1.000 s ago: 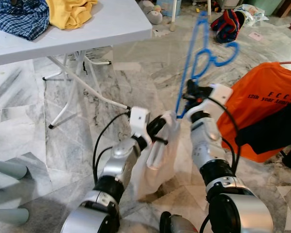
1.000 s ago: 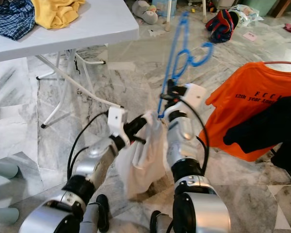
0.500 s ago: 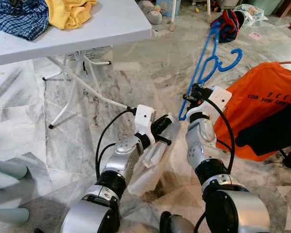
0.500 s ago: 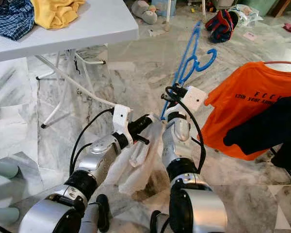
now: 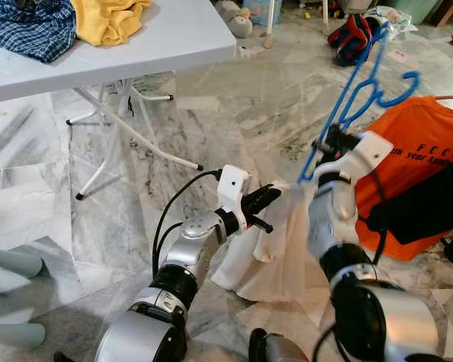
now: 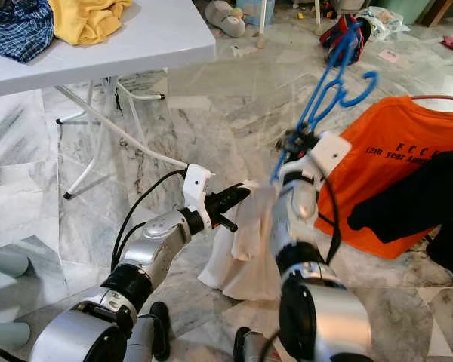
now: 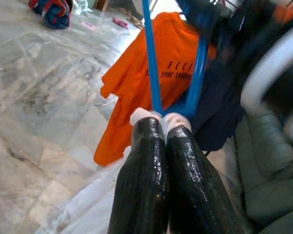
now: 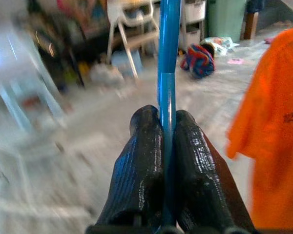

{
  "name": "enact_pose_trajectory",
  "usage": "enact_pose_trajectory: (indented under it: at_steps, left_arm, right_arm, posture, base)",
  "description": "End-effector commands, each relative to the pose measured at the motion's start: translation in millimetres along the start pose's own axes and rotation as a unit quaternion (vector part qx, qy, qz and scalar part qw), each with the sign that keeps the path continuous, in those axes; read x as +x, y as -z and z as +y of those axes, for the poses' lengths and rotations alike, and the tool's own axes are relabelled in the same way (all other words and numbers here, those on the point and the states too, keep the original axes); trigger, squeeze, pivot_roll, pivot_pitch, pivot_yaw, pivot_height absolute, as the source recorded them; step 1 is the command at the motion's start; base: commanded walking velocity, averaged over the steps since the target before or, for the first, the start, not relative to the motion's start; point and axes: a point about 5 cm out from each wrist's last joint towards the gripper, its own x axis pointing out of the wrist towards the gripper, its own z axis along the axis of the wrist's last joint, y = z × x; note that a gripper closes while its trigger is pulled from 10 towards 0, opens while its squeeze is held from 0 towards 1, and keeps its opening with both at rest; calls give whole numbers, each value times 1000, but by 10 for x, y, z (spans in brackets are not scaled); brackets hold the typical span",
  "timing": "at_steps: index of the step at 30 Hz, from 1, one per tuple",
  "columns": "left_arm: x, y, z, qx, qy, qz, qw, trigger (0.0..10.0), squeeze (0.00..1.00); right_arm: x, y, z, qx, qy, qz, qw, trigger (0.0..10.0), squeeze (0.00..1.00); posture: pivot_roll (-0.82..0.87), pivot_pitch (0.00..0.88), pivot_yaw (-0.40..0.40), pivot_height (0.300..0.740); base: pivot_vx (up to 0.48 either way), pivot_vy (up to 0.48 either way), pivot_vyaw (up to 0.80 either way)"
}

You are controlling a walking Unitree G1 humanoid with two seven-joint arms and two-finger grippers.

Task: Hang hanger

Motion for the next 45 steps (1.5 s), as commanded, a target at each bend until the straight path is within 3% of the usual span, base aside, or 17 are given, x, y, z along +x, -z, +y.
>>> enact_pose_trajectory:
  at_steps: [1, 7, 9, 10, 14, 20, 23, 27, 29, 32, 34, 35, 36, 39, 41, 43, 45]
  left_arm:
    - [64, 262, -227, -40, 7, 27, 999, 0, 0]
    - [-195, 656, -40, -78, -59, 106, 990, 0, 0]
    - [-277, 794, -43, -67, -57, 142, 986, 0, 0]
    - [-277, 794, -43, -67, -57, 142, 986, 0, 0]
    - [-428, 1030, -43, -28, -64, 213, 975, 0, 0]
    - [-564, 1184, -18, -13, -83, 251, 964, 0, 0]
    - [-687, 1271, 43, -5, -110, 273, 956, 0, 0]
    - [-793, 1352, 63, 2, -107, 295, 949, 0, 0]
    - [-804, 1362, 63, 5, -106, 299, 948, 0, 0]
    - [-829, 1379, 73, 31, -106, 310, 944, 0, 0]
    - [-796, 1345, 82, 43, -111, 302, 946, 0, 0]
    - [-770, 1319, 85, 45, -112, 297, 947, 0, 0]
    - [-770, 1319, 85, 45, -112, 297, 947, 0, 0]
    - [-677, 1166, 148, 67, -128, 261, 954, 0, 0]
    - [-667, 1142, 162, 67, -133, 255, 955, 0, 0]
    - [-577, 897, 274, 90, -170, 186, 963, 0, 0]
    - [-484, 491, 435, 102, -224, 80, 966, 0, 0]
  right_arm:
    - [-81, 122, -7, -69, -23, 17, 997, 10000, 0]
    - [-404, 546, -146, -218, -33, 84, 972, 10000, 0]
    - [-511, 675, -232, -274, -26, 109, 955, 10000, 0]
    - [-511, 675, -232, -274, -26, 109, 955, 10000, 0]
    - [-745, 923, -369, -348, -41, 171, 921, 10000, 0]
    - [-1034, 1175, -540, -375, -79, 260, 887, 10000, 0]
    - [-1214, 1297, -654, -393, -97, 308, 861, 10000, 0]
    - [-1363, 1362, -783, -425, -82, 326, 841, 10000, 0]
    - [-1370, 1362, -796, -422, -73, 327, 842, 10000, 0]
    - [-1307, 1343, -726, -341, -29, 339, 876, 10000, 0]
    - [-1141, 1270, -524, -263, -3, 324, 909, 10000, 0]
    - [-1069, 1233, -426, -233, 0, 317, 919, 10000, 0]
    - [-1069, 1233, -426, -233, 0, 317, 919, 10000, 0]
    - [-778, 1007, -102, -141, -3, 250, 958, 10000, 0]
    - [-748, 976, -76, -138, -4, 239, 961, 10000, 0]
    - [-550, 752, 57, -83, -3, 174, 981, 10000, 0]
    - [-314, 423, 148, 1, -18, 87, 996, 10000, 0]
  posture:
    - [42, 219, -45, 740]
    - [36, 224, -48, 740]
    - [34, 227, -48, 740]
    - [34, 227, -48, 740]
    - [28, 228, -50, 740]
    - [26, 226, -51, 740]
    - [24, 223, -52, 740]
    - [29, 227, -54, 740]
    - [29, 227, -54, 740]
    - [29, 233, -55, 740]
    - [28, 233, -55, 740]
    - [28, 233, -55, 740]
    - [28, 233, -55, 740]
    - [23, 232, -58, 740]
    - [23, 232, -58, 740]
    - [19, 235, -60, 740]
    - [19, 238, -62, 740]
  base:
    - [0, 0, 0]
    - [0, 0, 0]
    - [0, 0, 0]
    - [0, 0, 0]
    - [0, 0, 0]
    - [0, 0, 0]
    - [0, 0, 0]
    - [0, 0, 0]
    - [0, 0, 0]
    - [0, 0, 0]
    - [0, 0, 0]
    - [0, 0, 0]
    - [0, 0, 0]
    - [0, 0, 0]
    - [0, 0, 0]
    - [0, 0, 0]
    - [0, 0, 0]
